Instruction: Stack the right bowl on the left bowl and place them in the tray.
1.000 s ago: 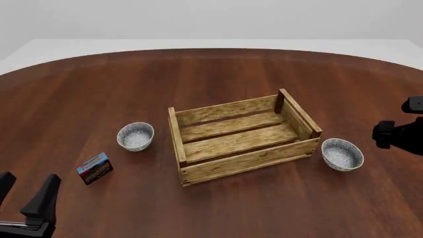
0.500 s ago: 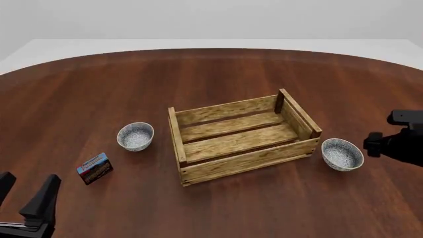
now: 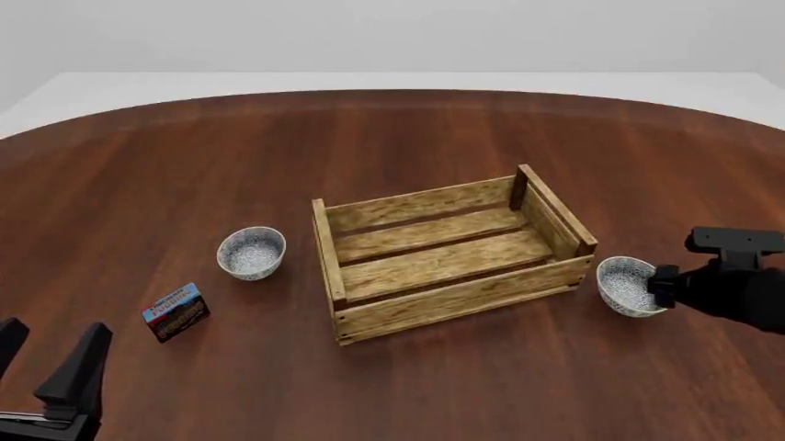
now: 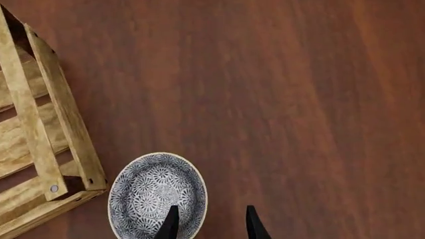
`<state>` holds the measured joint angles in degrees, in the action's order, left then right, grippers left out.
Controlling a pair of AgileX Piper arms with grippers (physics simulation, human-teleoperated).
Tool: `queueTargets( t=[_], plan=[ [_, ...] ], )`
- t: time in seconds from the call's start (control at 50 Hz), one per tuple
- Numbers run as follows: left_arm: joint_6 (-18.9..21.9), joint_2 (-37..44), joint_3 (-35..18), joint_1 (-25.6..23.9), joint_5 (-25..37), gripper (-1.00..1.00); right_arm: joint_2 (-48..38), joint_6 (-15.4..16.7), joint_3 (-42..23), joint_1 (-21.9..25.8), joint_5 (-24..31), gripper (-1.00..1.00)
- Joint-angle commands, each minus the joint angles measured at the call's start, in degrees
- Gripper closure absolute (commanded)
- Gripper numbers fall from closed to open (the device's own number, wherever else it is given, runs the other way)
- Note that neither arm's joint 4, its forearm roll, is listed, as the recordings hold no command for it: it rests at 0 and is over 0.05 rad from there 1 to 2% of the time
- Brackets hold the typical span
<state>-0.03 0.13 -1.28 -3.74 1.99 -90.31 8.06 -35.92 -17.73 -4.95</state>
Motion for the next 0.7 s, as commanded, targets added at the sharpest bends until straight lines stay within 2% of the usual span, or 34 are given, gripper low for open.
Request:
queueTargets(
  t=[0.02, 0.66, 0.68, 0.7],
  plan=[
    [0.00, -0.06, 0.23, -0.21, -0.06, -1.00, -4.93, -0.05, 0.60, 0.10, -4.13, -1.00],
    [0.05, 0.04, 1.01, -0.17, -0.79, -1.00, -13.75, -2.14, 1.23, 0.93, -10.45, -1.00],
    [0.02, 0.05, 0.99, -0.18, -0.78, -1.00, -12.96, -2.34, 1.36, 0.58, -10.53, 1.00],
    [-0.07, 0.07, 1.04, -0.20, -0.79, -1.00, -12.71, -1.30, 1.55, 0.80, -10.07, 1.00]
  ],
)
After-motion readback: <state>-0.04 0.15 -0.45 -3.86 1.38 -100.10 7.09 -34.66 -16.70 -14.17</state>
